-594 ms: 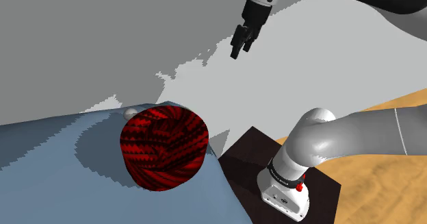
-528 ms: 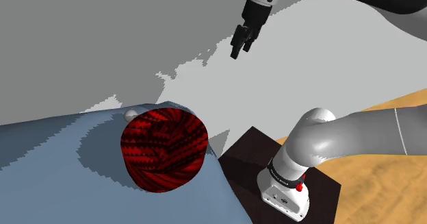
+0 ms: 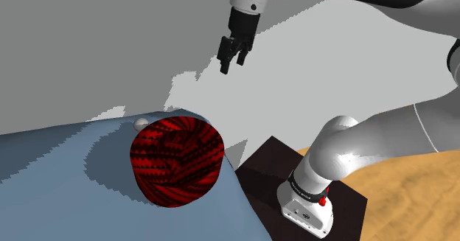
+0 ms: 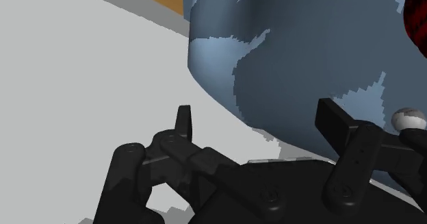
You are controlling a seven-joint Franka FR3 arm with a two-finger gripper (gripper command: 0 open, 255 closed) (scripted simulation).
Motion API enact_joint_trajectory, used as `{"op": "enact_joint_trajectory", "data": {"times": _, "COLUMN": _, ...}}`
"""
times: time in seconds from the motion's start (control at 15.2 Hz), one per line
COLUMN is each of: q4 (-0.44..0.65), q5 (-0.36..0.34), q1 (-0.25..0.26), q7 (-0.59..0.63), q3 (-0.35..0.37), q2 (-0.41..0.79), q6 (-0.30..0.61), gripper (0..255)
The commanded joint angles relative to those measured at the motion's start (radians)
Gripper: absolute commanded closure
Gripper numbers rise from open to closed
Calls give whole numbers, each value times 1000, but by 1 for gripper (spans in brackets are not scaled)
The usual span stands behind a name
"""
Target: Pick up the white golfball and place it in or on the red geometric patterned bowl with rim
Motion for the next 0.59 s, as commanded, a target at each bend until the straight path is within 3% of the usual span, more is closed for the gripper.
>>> {"op": "enact_joint_trajectory", "data": {"times": 0.0, "q4": 21, "q5": 18, "q1": 10, "q7": 37, "q3": 34, "q2": 45, "q6": 9, "gripper": 0}}
{"op": "enact_joint_trajectory", "data": {"times": 0.53, "q4": 154, "q5": 54, "q1": 41, "q7": 189, "q3": 173, "q2": 286, "q6": 59, "gripper": 0}}
